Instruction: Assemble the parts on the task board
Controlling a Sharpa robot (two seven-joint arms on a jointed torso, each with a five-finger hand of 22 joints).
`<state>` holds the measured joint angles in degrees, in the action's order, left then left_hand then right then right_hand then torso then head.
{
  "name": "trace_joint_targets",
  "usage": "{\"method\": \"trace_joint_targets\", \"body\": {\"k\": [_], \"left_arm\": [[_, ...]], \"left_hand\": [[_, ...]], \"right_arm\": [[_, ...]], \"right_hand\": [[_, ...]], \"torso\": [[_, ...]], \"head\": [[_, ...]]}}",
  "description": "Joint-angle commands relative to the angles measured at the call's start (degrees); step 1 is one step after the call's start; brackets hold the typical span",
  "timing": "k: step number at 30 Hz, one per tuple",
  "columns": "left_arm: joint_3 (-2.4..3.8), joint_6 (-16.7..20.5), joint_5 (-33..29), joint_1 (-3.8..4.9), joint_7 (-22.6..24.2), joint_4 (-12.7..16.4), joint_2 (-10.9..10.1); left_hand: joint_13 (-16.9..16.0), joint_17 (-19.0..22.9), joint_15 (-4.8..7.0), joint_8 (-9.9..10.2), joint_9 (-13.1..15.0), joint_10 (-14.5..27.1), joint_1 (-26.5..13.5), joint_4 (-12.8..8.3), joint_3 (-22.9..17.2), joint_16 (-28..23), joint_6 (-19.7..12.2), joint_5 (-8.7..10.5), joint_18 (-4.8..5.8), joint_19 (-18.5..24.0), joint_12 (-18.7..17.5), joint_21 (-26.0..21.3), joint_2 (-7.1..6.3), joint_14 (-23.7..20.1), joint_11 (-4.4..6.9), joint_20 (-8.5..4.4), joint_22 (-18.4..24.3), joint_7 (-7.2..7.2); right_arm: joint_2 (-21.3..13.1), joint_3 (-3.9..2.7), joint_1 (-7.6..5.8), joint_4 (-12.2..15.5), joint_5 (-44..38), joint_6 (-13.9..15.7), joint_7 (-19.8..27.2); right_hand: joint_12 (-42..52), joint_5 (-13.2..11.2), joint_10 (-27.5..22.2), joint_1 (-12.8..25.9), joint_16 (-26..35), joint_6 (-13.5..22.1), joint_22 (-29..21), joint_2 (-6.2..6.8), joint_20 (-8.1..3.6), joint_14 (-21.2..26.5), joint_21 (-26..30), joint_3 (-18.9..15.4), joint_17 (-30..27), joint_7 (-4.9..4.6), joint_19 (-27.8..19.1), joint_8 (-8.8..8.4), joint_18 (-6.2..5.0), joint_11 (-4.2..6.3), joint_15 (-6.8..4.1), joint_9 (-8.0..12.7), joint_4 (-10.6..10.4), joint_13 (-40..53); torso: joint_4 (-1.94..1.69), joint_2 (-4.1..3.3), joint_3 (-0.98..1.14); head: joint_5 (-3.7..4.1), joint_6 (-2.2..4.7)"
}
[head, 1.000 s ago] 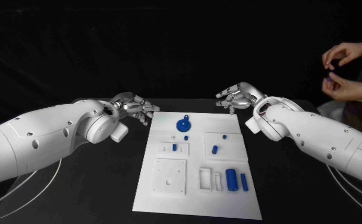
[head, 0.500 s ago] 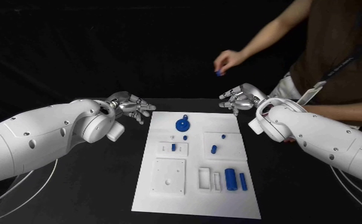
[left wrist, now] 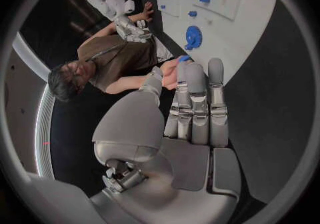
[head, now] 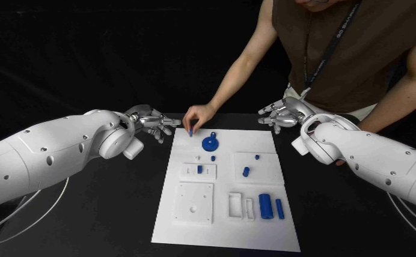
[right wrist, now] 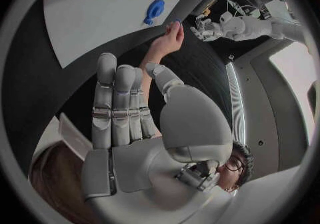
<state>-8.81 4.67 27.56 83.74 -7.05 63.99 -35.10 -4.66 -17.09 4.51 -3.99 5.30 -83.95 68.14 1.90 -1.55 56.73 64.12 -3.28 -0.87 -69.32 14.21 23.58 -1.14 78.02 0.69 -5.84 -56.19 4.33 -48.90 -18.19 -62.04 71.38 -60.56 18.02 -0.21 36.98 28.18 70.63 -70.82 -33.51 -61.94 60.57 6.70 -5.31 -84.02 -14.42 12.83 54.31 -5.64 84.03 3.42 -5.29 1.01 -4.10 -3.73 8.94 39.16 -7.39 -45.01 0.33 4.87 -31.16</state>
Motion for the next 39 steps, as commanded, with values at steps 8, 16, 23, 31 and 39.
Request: {"method": "trace_joint_targets", "body": {"k": [8, 16, 23, 31, 39], "left_arm": [[0.19, -5.5, 6.8, 0.37, -4.6, -2.0, 0.8], [0.36, -5.0, 5.5, 0.4, -4.8, -1.7, -0.4], [0.38, -5.4, 5.1, 0.4, -4.9, -1.6, -0.6], [0.35, -7.3, 6.5, 0.4, -7.4, -2.6, 0.3], [0.25, -13.6, 13.8, 0.62, -11.5, -8.2, 4.4]], "left_hand": [[-0.2, 0.0, 0.3, 0.1, 1.8, -0.6, -0.6, 0.9, -1.1, 1.2, -0.1, 0.26, -0.37, 0.0, 1.0, 0.4, -0.7, -0.2, 0.4, -0.13, -2.1, -0.03], [-0.2, 0.0, 0.35, 0.2, 2.0, -0.6, -0.7, 0.9, -1.1, 1.3, -0.2, 0.27, -0.38, -0.1, 1.1, 0.3, -0.79, -0.1, 0.44, -0.17, -2.4, -0.06], [-0.2, 0.0, 0.35, 0.1, 2.0, -0.6, -0.6, 0.8, -1.1, 1.4, -0.2, 0.27, -0.38, -0.1, 1.2, 0.3, -0.8, -0.1, 0.45, -0.17, -2.5, -0.06], [-0.2, -0.1, 0.39, 0.2, 2.2, -0.5, -1.0, 1.0, -1.0, 2.0, -0.1, 0.3, -0.35, -0.2, 1.2, 0.2, -0.71, 0.0, 0.44, -0.22, -3.1, -0.11], [-0.9, -1.2, 0.69, 0.0, 4.7, -0.7, -2.6, 1.6, -1.5, 4.9, 1.0, -0.41, -0.26, -0.4, 2.6, 0.8, -0.15, -0.2, 0.78, -0.52, -5.0, -0.63]], "right_arm": [[-0.3, -0.02, 0.42, 1.2, -0.4, 0.1, -0.1], [-0.3, -0.02, 0.51, 1.3, -0.4, 0.1, -0.1], [-0.2, -0.02, 0.58, 1.2, -0.4, 0.1, -0.1], [-0.1, -0.02, 0.63, 1.3, -0.5, 0.1, -0.1], [0.3, -0.03, 0.63, 1.6, -0.6, 0.2, 0.0]], "right_hand": [[-0.4, 0.0, 0.0, 0.5, -0.3, -0.3, 0.1, 0.11, -0.41, -0.5, 0.1, -0.3, -0.1, 0.02, 0.1, 0.16, -0.03, 0.02, -0.57, -0.1, -0.3, 0.1], [-0.5, 0.0, 0.0, 0.3, -0.5, -0.3, 0.3, 0.16, -0.42, -0.5, 0.2, -0.5, -0.1, 0.01, 0.2, 0.16, -0.02, 0.02, -0.58, -0.1, -0.4, 0.4], [-0.5, 0.0, 0.0, 0.3, -0.5, -0.3, 0.3, 0.16, -0.42, -0.5, 0.2, -0.5, -0.1, 0.01, 0.2, 0.16, -0.02, 0.02, -0.58, -0.1, -0.4, 0.4], [-0.5, 0.0, 0.0, 0.3, -0.5, -0.3, 0.3, 0.16, -0.42, -0.5, 0.2, -0.5, -0.1, 0.01, 0.2, 0.16, -0.02, 0.02, -0.58, -0.1, -0.4, 0.4], [-0.7, 0.1, 0.1, 0.3, -0.7, -0.2, 0.6, 0.2, -0.42, -0.4, 0.4, -0.5, -0.2, 0.01, 0.3, 0.15, -0.02, 0.02, -0.58, -0.1, -0.6, 0.7]], "torso": [[-0.15, 0.06, -0.09], [-0.15, 0.15, -0.18], [-0.07, 0.16, -0.17], [-0.13, 0.07, -0.07], [-0.01, -0.23, 0.18]], "head": [[0.18, -0.23], [0.14, -0.39], [-0.05, -0.39], [-0.1, -0.37], [-0.45, -0.49]]}}
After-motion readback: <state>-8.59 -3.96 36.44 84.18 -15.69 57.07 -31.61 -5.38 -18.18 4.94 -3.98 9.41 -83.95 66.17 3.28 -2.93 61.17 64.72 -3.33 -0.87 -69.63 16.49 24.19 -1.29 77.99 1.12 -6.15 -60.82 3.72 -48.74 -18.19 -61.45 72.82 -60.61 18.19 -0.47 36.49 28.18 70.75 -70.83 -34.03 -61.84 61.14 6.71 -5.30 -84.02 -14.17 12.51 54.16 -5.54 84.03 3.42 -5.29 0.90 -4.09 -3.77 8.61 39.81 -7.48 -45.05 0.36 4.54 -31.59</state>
